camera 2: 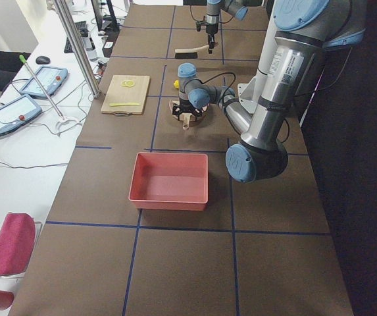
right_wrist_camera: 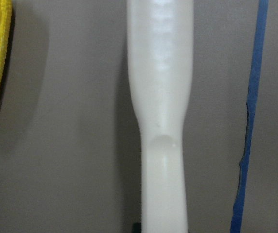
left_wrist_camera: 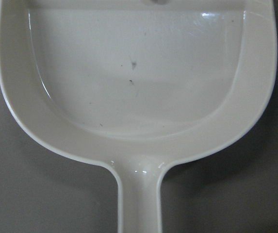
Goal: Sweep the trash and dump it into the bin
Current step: 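Grasp the dustpan handle with the left gripper while the right gripper lifts the brush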
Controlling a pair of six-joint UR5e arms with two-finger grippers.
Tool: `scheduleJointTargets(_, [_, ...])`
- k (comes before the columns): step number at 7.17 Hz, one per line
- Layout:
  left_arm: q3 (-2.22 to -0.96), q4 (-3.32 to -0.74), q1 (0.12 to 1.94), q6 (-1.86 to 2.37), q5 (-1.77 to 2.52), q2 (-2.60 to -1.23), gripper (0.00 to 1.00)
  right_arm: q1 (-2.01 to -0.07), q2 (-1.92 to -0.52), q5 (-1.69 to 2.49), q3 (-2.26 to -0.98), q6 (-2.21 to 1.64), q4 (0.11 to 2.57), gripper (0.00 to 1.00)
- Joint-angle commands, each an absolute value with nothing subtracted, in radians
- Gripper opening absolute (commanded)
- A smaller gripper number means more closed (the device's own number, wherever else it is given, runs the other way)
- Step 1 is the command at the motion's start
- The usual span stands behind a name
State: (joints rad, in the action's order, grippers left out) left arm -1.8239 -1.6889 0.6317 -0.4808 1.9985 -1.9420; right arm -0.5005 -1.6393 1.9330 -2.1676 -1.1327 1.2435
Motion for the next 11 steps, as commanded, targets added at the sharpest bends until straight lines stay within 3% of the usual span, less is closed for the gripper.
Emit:
scheduleJointTargets(1, [-1.804,-1.698,0.632,-0.482,1.993,-1.939,0.78,-0.466,-1.626,1.907,-2.168,-1.141,1.25,0.0])
scheduleJointTargets(4, [-1.807,-1.697,0.63,-0.474,1.988,-1.933,0.4,-0.398,-1.543,1.876,-2.168,-1.198,1.344,0.0])
scheduleJointTargets(7, [-1.813,-1.689,0.629,-0.477,1.974,-1.944,0.2,-0.344,-1.522,1.875,-2.169,-1.262,1.345,0.0])
scheduleJointTargets(11, [-1.813,-1.654,0.614,-0.474,1.918,-1.954,0.19,-0.301,-1.468,1.87,-2.16,-1.31,1.376,0.0])
